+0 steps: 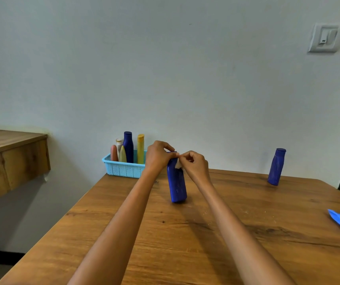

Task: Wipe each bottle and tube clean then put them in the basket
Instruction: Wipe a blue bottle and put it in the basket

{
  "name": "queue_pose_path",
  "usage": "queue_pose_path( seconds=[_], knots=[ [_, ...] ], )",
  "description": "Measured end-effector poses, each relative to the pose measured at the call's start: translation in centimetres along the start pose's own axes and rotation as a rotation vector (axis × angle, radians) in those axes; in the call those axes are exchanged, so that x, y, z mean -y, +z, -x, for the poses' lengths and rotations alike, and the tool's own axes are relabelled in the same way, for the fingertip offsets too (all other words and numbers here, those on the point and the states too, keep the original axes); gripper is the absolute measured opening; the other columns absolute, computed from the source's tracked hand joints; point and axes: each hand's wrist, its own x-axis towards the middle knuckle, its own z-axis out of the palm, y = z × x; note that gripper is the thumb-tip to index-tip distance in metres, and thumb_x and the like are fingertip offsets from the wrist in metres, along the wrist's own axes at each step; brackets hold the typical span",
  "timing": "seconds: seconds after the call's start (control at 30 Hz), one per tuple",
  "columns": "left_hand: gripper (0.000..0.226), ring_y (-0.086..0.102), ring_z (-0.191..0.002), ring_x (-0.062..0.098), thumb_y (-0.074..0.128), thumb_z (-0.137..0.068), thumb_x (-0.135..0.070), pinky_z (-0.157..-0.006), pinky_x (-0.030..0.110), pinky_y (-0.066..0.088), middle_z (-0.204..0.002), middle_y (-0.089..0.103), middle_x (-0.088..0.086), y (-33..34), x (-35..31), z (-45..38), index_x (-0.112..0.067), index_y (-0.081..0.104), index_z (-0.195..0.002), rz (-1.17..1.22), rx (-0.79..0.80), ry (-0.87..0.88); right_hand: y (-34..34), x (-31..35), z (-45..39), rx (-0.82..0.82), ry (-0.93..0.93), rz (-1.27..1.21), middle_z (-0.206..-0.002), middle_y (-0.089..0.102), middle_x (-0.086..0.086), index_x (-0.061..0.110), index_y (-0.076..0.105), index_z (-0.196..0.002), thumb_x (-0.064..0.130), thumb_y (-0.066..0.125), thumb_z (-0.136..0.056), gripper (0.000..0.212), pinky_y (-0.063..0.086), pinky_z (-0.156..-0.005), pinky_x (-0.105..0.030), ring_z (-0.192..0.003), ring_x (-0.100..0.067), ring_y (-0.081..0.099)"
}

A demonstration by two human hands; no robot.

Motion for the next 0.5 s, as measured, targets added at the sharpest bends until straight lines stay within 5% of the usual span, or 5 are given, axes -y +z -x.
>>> queue_pose_path(
  seconds=[0.13, 0.33, 0.5],
  knots=[
    [0.02, 0.067, -0.086, 0.026, 0.069, -0.083, -0.02, -0.076, 0.037, 0.058, -0.1, 0.067, 0.016, -0.1, 0.0, -0.1, -0.007, 0.066, -0.098, 0.092, 0.042, -0.07, -0.7, -1.1, -0.4, 0.043, 0.081, 0.079, -0.089, 0.07, 0.002, 0.011, 0.071, -0.091, 0.015, 0.061, -0.084, 0.013, 0.041, -0.062, -0.01, -0.086, -0.01, 0.062],
    [0.017, 0.066, -0.089, 0.029, 0.063, -0.088, -0.016, -0.082, 0.043, 0.056, -0.102, 0.067, 0.019, -0.5, -0.1, -0.4, -0.008, 0.067, -0.102, 0.12, 0.124, -0.097, 0.2, 1.3, -0.5, -0.059, -0.102, -0.002, -0.09, 0.067, 0.004, 0.012, 0.069, -0.093, 0.016, 0.064, -0.087, 0.009, 0.041, -0.059, -0.001, -0.082, -0.006, 0.06],
    [0.031, 0.063, -0.082, 0.023, 0.063, -0.089, -0.021, -0.07, 0.029, 0.051, -0.102, 0.066, 0.017, -0.9, 0.4, -0.3, -0.003, 0.06, -0.114, 0.162, 0.113, -0.157, 0.1, 0.5, -0.3, 0.026, -0.065, 0.077, -0.091, 0.068, 0.004, 0.015, 0.069, -0.089, 0.011, 0.063, -0.085, 0.008, 0.042, -0.061, -0.004, -0.085, -0.007, 0.062]
  ],
)
